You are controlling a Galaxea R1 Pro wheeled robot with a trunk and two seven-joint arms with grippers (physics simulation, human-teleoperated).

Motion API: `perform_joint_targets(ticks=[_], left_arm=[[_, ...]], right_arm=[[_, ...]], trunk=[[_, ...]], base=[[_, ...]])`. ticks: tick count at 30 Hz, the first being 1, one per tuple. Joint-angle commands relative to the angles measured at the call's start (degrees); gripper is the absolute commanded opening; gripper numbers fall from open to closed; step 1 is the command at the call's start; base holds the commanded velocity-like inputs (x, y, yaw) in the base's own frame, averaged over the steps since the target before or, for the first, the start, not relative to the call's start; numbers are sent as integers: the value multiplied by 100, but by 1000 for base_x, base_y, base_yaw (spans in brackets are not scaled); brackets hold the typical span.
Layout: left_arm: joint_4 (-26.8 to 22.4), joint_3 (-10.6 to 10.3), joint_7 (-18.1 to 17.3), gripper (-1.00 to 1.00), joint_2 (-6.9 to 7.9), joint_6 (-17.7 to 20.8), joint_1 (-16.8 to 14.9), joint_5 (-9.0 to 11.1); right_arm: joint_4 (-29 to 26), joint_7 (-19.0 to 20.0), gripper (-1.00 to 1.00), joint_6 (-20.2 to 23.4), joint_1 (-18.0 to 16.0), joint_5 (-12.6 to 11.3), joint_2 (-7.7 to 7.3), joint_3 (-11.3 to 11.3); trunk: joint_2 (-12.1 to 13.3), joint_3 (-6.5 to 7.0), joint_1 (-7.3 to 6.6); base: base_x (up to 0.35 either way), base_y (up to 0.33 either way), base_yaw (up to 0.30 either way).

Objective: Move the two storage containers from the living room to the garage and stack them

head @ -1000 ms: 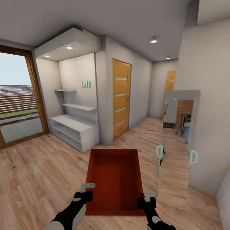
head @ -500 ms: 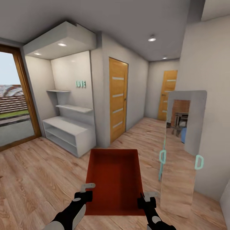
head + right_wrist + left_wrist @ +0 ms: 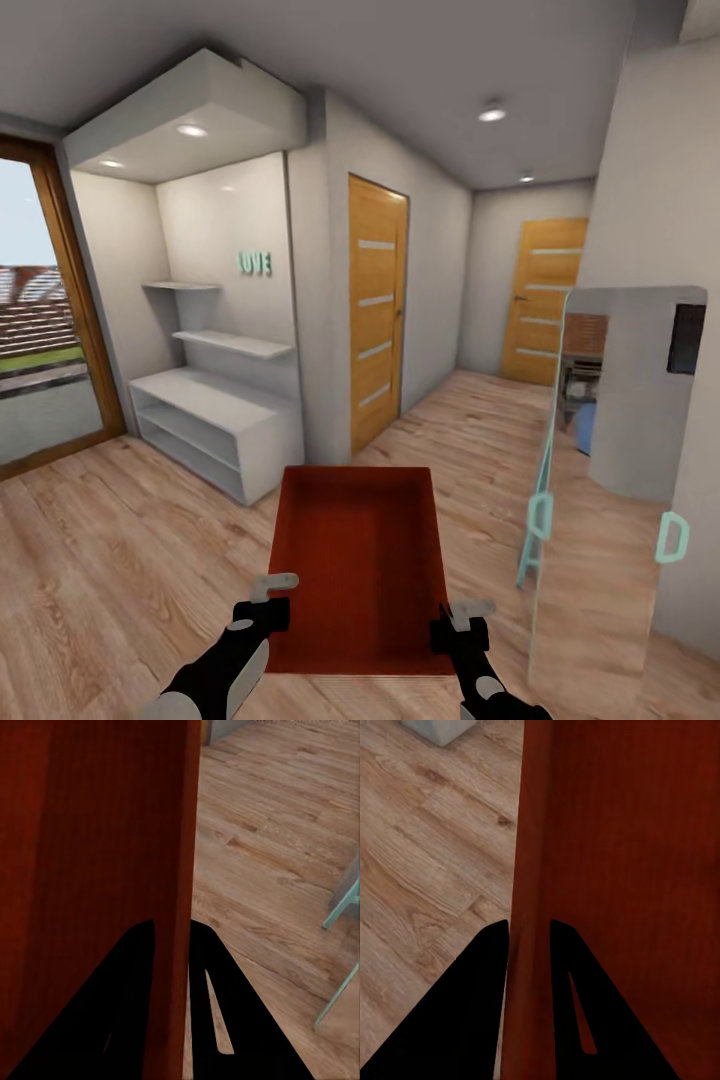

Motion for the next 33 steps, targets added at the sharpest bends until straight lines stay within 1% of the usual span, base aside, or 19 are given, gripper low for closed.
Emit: perform_joint_targets(ticks=[1, 6, 28, 33], left_arm=[[13, -51, 93, -100, 12, 38, 0, 68], [13, -50, 93, -100, 12, 38, 0, 68], [13, -55, 93, -100, 12, 35, 0, 67], [13, -57, 93, -100, 12, 33, 0, 63]], right_arm=[[-4, -388, -100, -344, -9, -61, -25, -4], [-4, -388, -100, -347, -9, -67, -25, -5], [-4, -388, -100, -343, -9, -96, -25, -5], [-4, -388, -100, -343, -9, -108, -25, -5]], trunk=[[-7, -10, 5], [-7, -10, 5], [-7, -10, 5], [-7, -10, 5]], base=[[322, 138, 0], [321, 138, -101], [321, 138, -275], [321, 138, -105]])
